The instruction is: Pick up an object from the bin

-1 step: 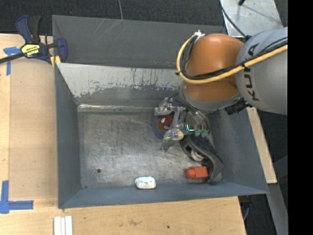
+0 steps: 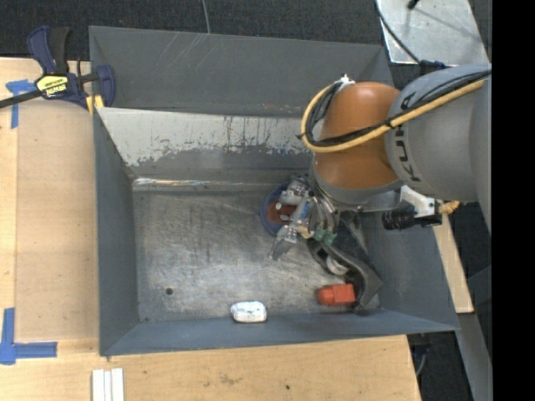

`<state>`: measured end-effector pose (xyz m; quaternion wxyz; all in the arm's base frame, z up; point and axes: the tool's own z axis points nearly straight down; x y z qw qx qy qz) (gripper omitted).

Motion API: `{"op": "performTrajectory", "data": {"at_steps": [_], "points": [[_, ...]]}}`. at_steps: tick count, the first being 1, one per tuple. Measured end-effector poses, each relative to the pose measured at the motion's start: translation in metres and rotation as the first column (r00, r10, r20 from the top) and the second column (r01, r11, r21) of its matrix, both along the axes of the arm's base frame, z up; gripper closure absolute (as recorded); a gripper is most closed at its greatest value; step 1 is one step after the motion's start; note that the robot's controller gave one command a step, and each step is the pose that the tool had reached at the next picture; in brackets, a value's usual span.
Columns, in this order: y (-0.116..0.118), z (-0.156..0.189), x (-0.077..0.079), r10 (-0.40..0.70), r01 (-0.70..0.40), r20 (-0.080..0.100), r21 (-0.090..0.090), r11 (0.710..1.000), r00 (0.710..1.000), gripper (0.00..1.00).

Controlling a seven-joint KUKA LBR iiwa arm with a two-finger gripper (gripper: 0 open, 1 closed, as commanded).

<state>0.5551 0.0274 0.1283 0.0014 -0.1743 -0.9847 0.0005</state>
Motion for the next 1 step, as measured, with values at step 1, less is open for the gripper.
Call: {"op": "performTrajectory", "data": {"at_steps": [1], "points": [[0.0047, -0.0516, 0.0327, -0.057, 0.057, 0.02, 0.002, 0.998, 0.998, 0.0]]}}
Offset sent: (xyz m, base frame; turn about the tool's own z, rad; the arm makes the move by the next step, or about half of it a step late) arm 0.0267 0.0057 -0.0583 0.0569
